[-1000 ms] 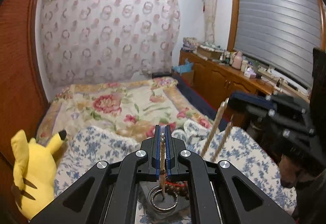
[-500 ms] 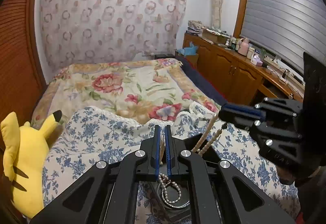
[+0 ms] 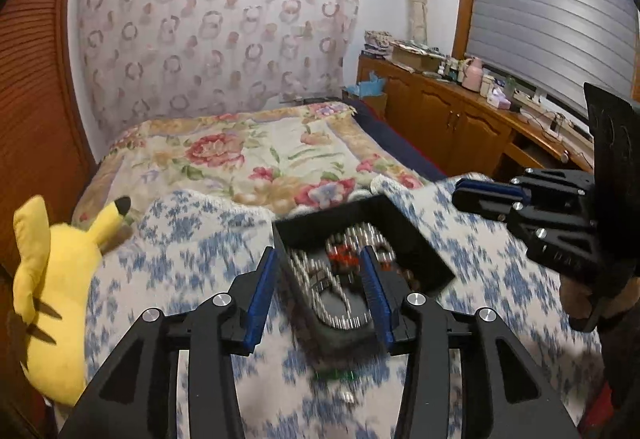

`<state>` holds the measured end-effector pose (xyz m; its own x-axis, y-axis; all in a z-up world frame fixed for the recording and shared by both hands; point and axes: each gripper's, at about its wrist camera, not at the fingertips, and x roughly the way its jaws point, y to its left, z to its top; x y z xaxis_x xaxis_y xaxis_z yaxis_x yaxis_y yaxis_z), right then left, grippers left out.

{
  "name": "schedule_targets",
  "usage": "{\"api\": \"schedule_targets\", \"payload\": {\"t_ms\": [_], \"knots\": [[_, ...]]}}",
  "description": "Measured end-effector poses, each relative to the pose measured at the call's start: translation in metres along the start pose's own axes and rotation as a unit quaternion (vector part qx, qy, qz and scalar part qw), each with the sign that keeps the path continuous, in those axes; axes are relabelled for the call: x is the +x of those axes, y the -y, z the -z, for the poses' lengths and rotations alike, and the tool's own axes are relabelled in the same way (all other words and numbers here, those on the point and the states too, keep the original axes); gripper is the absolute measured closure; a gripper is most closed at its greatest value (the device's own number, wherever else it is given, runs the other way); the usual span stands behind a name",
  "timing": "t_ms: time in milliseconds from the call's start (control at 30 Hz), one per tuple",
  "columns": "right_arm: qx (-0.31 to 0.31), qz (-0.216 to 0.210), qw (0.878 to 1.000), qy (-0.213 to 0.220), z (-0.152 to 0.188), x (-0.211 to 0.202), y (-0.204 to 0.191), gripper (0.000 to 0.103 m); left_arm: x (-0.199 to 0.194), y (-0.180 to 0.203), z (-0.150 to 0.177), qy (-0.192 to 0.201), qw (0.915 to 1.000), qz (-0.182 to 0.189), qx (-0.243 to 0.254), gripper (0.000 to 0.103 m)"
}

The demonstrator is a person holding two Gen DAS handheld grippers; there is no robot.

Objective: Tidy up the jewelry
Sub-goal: 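Withdraw both tools from the box toward the silver hairpins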

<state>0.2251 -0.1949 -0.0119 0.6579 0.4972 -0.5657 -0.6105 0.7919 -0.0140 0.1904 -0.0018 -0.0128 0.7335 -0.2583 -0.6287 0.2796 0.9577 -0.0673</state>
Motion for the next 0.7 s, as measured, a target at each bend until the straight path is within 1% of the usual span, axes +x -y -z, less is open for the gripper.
{"api": "schedule_targets", "payload": {"t_ms": [67,100,133,200,267,300,433,500,700], "knots": [[0.004,-0.002,1.0,-0.004,0.012,-0.008,-0.003,0.091,-0.004,0.001,0.012,-0.004,1.0,0.001,-0.002,0.061],[0.005,-0.001,1.0,-0.007,0.018,-0.011,-0.004,0.087,-0.006,0.002,0.019,-0.008,1.0,0.002,-0.003,0.061],[0.006,0.0,1.0,-0.009,0.024,-0.014,-0.006,0.081,-0.007,0.002,0.025,-0.011,0.9999,0.003,-0.003,0.061],[0.009,0.0,1.0,-0.014,0.036,-0.018,-0.009,0.075,-0.008,0.003,0.036,-0.018,0.9998,0.002,-0.004,0.06],[0.009,0.014,1.0,-0.016,0.047,-0.023,-0.012,0.075,-0.009,0.004,0.047,-0.026,0.9996,0.002,-0.004,0.06],[0.01,0.015,1.0,-0.018,0.05,-0.023,-0.013,0.075,-0.009,0.004,0.05,-0.029,0.9996,0.002,-0.005,0.059],[0.008,0.006,0.999,-0.034,0.066,-0.028,-0.023,0.075,-0.011,0.005,0.068,-0.041,0.9991,0.001,-0.009,0.058],[0.006,-0.001,0.999,-0.042,0.075,-0.031,-0.031,0.075,-0.012,0.006,0.076,-0.046,0.9989,0.002,-0.011,0.056],[-0.003,-0.014,0.998,-0.069,0.1,-0.036,-0.05,0.075,-0.017,0.013,0.095,-0.055,0.9984,0.006,-0.011,0.055]]}}
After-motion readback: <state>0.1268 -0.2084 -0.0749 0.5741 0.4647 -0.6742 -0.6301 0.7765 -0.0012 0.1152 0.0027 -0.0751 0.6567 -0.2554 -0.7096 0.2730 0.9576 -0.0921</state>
